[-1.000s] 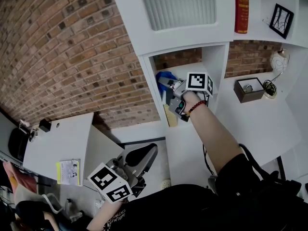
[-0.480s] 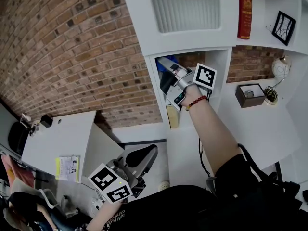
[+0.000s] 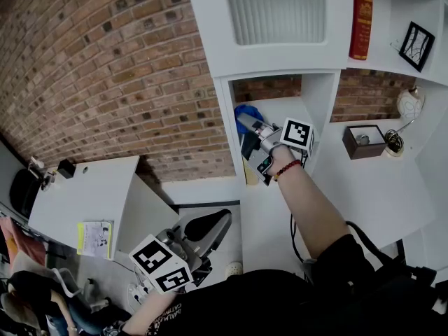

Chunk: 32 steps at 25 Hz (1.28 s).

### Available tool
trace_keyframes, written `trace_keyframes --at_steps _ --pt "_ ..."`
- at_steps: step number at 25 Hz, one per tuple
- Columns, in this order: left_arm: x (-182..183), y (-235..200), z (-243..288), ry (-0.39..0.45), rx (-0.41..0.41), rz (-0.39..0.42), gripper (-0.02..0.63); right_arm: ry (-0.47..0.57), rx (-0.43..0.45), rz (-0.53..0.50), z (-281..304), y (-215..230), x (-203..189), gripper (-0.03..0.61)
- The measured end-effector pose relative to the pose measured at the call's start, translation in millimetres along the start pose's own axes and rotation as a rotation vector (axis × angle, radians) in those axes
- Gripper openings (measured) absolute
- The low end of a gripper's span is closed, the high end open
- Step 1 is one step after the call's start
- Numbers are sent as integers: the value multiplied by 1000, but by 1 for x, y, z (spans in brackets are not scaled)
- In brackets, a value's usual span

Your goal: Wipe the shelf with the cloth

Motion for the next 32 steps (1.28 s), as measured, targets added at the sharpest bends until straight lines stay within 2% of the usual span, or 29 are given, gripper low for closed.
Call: trace_keyframes --at_steps 9,19,23,27,32 --pt "-4 6 4 8 1 -17 -2 -78 -163 -25 -19 22 -9 41" --pt "-11 16 -1 22 31 -29 -2 -117 -245 -6 -32 47 -15 51" --pt "-15 21 -3 36 50 -42 -2 -147 -223 -54 -33 42 -14 51" --pt "-19 28 -1 46 53 -43 -2 -187 -108 -213 -37 14 -9 51" --pt "-25 44 16 49 16 -47 -2 -160 49 -458 -46 -48 10 51"
Point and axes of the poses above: the fingertips, and each gripper's own axes: z forward along the fingers, y to its right, x out of its top, the point moved 8 cm from there along -z, backward along the fingers, and after that the axes turned 15 degrees about y, right-handed, at the moved point
